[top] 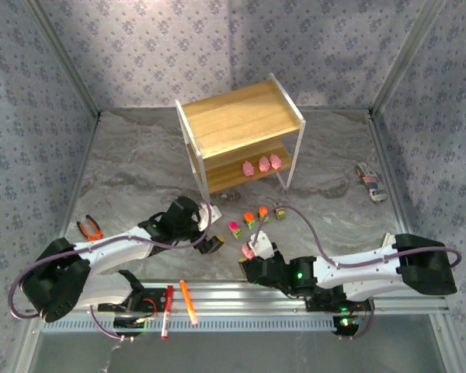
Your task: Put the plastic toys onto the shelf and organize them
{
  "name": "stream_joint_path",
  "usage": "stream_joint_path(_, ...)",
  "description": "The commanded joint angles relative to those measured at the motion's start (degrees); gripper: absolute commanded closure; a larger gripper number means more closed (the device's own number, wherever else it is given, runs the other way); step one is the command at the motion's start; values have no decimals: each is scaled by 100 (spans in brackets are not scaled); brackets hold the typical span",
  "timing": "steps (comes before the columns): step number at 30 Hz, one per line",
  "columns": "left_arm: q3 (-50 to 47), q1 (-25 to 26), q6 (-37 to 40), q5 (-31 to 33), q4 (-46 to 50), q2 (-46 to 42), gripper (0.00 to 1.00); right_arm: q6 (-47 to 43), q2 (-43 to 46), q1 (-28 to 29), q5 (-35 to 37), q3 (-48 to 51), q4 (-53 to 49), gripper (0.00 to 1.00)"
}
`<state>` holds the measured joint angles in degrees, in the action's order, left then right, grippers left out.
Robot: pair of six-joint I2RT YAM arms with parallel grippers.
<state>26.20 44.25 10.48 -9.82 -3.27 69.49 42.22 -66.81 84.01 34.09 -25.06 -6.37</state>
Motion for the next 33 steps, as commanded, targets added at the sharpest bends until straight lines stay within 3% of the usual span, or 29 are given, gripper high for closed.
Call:
stream_joint_path(1,159,-41,33,-123,-94,-14,0,15,-52,-243,-306,103,408,28)
stream_joint_path(16,159,-57,33,-125,-104,-15,0,-49,-472,-735,-1030,-431,90,27)
stream_joint_path(33,184,-58,25,-109,-95,12,1,6,-992,-843,-1158,-686,-133,30)
